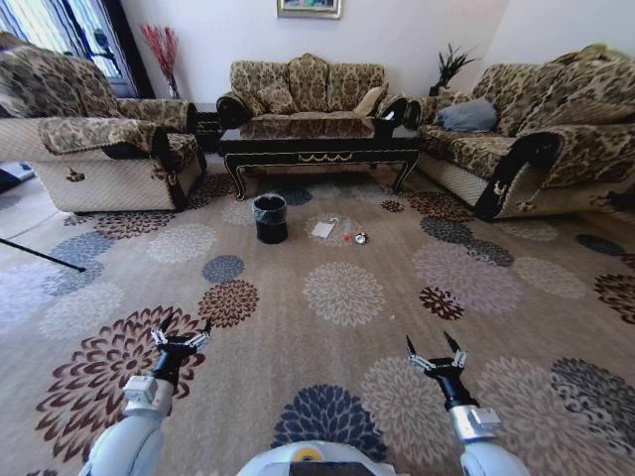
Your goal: Move to the front of the table and pick up the trash from the floor, then place it into the trash bin.
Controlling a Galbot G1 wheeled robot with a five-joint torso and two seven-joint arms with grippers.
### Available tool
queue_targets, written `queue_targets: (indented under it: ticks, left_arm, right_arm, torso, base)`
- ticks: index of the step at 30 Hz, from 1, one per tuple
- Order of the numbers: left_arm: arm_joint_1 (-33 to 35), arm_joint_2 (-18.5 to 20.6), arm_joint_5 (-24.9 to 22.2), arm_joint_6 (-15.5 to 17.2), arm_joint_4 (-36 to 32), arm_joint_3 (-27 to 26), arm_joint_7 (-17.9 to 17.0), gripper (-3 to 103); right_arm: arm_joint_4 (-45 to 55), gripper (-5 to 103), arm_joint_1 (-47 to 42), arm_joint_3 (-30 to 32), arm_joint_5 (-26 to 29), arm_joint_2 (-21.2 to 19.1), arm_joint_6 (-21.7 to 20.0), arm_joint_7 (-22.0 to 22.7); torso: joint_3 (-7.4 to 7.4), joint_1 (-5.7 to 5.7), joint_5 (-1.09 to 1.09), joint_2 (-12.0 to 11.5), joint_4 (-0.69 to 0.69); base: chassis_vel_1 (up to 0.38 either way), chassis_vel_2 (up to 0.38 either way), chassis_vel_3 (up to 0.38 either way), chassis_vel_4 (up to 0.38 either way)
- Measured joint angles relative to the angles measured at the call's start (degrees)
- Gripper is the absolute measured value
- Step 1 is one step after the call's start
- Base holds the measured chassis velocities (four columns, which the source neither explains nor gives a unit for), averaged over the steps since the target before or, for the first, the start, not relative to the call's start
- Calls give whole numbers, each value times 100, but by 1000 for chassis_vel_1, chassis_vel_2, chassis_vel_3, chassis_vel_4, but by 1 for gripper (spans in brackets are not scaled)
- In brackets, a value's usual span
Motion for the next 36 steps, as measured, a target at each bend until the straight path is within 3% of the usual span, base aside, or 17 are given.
queue_targets:
  ticks: [19, 36]
  left_arm:
    - [-106, -96, 64, -216, 106, 57, -107, 100]
    - [-63, -69, -33, -312, 139, -46, -125, 100]
  right_arm:
    - [-110, 100, 92, -28, -11, -36, 6, -6]
    - [-112, 100, 118, -36, 5, -32, -11, 22]
  torso:
    - [-21, -1, 0, 0, 0]
    - [3, -1, -1, 9, 1]
  base:
    - [-29, 25, 36, -25]
    - [-264, 249, 270, -250]
